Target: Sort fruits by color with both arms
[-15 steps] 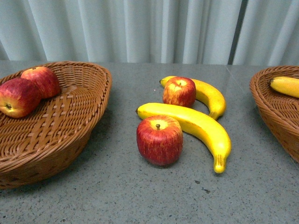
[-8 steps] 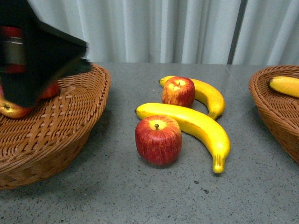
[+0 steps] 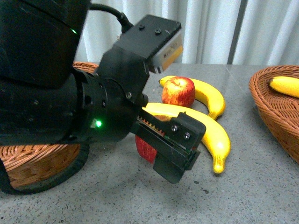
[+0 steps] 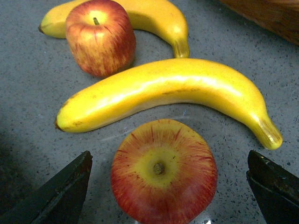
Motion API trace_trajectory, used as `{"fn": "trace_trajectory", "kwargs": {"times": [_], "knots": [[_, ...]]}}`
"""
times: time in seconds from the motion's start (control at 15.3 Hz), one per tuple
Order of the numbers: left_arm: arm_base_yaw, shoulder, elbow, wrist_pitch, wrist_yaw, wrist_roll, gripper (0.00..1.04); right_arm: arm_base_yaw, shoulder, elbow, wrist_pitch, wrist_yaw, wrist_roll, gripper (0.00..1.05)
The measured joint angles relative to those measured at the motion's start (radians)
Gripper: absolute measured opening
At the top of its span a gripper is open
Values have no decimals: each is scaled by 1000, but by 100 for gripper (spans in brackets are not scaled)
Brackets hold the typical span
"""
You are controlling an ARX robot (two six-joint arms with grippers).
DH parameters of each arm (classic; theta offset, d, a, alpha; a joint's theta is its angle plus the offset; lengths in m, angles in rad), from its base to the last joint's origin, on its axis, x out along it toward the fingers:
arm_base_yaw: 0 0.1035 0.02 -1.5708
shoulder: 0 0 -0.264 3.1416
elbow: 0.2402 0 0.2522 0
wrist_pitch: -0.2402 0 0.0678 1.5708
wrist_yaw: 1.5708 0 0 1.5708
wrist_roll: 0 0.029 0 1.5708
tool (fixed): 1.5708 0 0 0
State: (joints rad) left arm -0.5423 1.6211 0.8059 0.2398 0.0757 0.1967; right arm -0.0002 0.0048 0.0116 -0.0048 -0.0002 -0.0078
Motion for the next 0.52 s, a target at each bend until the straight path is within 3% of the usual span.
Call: {"fn": "trace_trajectory", "kwargs": {"times": [0.52], "knots": [[2, 118, 50, 23, 40, 10, 98, 0, 0, 0, 0, 0, 0, 98]]}}
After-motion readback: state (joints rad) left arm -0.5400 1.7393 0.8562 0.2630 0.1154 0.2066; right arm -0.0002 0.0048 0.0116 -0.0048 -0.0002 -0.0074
